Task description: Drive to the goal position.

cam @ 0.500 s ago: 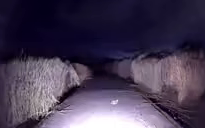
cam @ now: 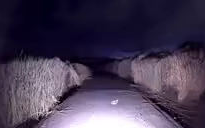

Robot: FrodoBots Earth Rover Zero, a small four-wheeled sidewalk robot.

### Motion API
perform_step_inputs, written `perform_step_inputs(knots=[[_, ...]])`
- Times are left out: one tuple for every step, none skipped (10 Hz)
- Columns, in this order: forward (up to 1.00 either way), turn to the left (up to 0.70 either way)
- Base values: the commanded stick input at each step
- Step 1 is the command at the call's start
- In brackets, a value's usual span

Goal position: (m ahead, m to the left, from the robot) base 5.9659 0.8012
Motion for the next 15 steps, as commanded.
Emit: perform_step_inputs(knots=[[0.85,0.00],[0.85,0.00],[0.85,0.00],[0.85,0.00],[0.85,0.00],[0.85,0.00],[0.85,0.00],[0.85,0.00],[0.85,0.00],[0.85,0.00],[0.85,0.00],[0.85,0.00],[0.85,0.00],[0.85,0.00],[0.85,0.00]])
